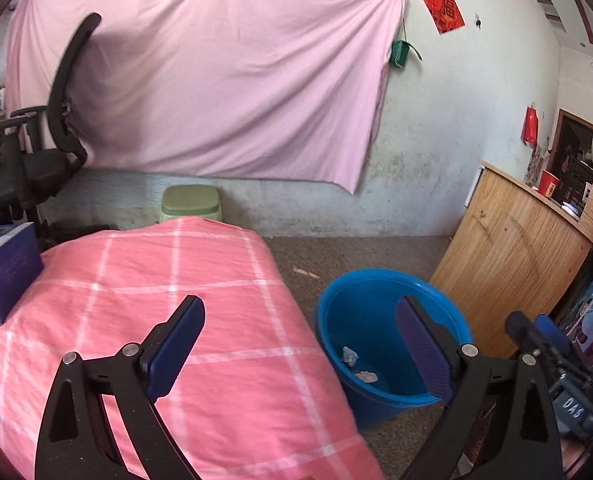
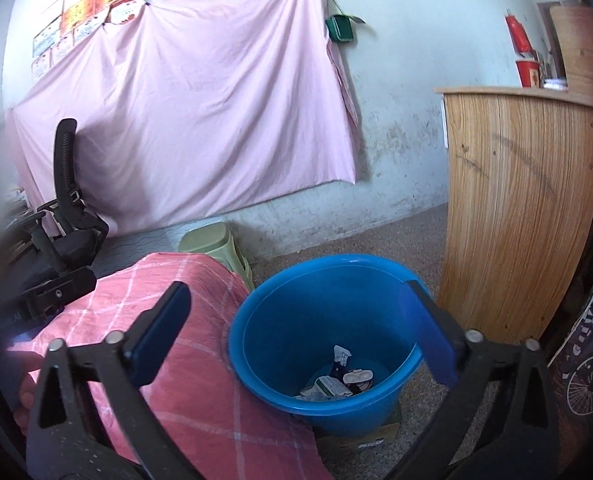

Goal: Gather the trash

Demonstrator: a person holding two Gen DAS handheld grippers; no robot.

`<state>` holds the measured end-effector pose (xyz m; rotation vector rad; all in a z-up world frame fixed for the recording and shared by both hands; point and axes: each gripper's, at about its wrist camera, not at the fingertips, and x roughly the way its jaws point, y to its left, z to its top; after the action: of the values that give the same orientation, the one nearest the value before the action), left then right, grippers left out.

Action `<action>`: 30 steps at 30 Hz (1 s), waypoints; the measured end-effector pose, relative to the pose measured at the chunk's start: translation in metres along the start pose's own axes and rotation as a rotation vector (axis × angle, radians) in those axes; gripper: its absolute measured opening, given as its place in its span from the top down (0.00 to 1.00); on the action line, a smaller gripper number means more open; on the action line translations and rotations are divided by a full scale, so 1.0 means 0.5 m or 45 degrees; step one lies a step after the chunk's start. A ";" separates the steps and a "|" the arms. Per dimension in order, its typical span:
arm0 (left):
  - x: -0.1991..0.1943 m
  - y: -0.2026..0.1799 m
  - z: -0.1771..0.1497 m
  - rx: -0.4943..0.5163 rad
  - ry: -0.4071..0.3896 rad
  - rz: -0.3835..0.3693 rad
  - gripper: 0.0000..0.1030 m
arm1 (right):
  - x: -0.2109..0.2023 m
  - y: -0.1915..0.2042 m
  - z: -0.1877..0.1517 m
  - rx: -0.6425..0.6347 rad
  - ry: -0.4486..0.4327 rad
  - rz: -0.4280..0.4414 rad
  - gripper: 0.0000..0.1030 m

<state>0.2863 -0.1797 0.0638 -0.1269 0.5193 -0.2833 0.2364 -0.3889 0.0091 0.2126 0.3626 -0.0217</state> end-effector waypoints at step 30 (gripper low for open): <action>-0.314 0.095 -0.095 0.035 -0.293 0.174 0.02 | -0.240 0.147 -0.052 -0.072 -0.271 0.123 0.00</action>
<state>0.1429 -0.0900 0.0876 -0.0953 0.2941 -0.1401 0.1196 -0.3136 0.0430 0.1700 0.1408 0.0607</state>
